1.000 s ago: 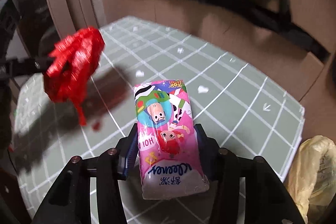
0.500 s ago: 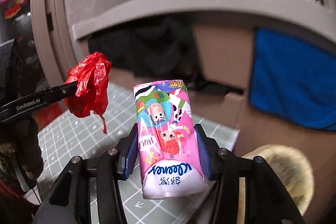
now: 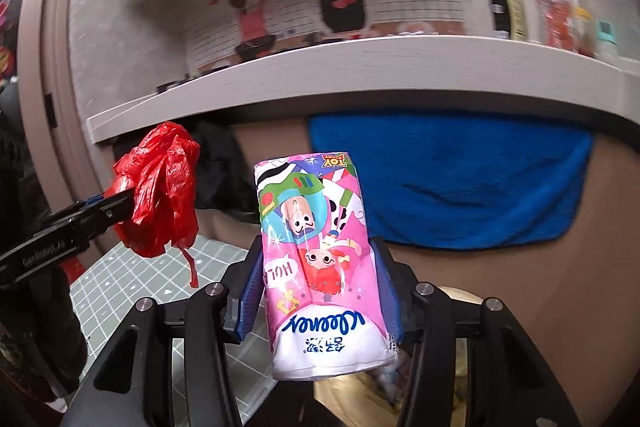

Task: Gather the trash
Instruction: 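Carry the red bag and tissue pack over the bin and open both tools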

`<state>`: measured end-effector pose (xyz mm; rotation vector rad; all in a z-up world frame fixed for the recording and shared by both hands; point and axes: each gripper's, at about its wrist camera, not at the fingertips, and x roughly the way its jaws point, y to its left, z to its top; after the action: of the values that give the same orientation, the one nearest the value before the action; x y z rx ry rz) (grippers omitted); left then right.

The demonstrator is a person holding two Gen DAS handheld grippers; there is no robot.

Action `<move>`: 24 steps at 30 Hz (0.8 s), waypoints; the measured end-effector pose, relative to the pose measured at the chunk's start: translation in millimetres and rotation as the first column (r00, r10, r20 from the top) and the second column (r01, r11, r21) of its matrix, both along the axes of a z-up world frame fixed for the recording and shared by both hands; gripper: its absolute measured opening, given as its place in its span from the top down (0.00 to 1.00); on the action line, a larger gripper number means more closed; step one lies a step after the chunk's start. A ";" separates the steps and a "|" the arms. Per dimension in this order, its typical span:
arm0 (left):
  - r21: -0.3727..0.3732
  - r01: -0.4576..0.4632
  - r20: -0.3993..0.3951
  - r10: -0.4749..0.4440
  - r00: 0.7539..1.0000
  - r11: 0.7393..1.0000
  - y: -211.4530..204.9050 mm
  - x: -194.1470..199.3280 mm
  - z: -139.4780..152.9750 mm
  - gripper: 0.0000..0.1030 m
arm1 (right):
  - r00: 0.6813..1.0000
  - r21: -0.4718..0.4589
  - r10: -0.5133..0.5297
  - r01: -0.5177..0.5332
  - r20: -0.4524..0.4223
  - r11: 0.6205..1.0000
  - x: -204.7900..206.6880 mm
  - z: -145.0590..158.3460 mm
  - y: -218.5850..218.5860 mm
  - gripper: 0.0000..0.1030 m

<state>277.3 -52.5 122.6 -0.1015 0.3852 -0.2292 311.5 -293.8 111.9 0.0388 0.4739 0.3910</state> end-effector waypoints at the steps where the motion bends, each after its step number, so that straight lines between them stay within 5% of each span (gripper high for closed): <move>1: 0.001 0.011 -0.003 -0.011 1.000 1.000 -8.7 1.5 -0.3 0.54 | 1.000 0.001 -0.012 0.012 -0.002 1.000 1.2 0.5 -8.8 0.55; 10: 0.019 0.100 -0.043 -0.099 0.994 0.995 -71.3 12.4 -15.2 0.54 | 0.994 0.004 -0.105 0.105 0.006 0.995 -9.7 -0.6 -62.5 0.54; 24: 0.020 0.134 -0.106 -0.131 0.986 0.991 -96.3 26.0 -38.8 0.54 | 0.986 0.075 -0.156 0.161 -0.060 0.984 -0.7 -26.6 -102.3 0.54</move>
<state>303.3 -148.8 83.8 -0.0612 0.5002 -0.3513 310.8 -396.2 85.3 0.1639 0.5042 0.2528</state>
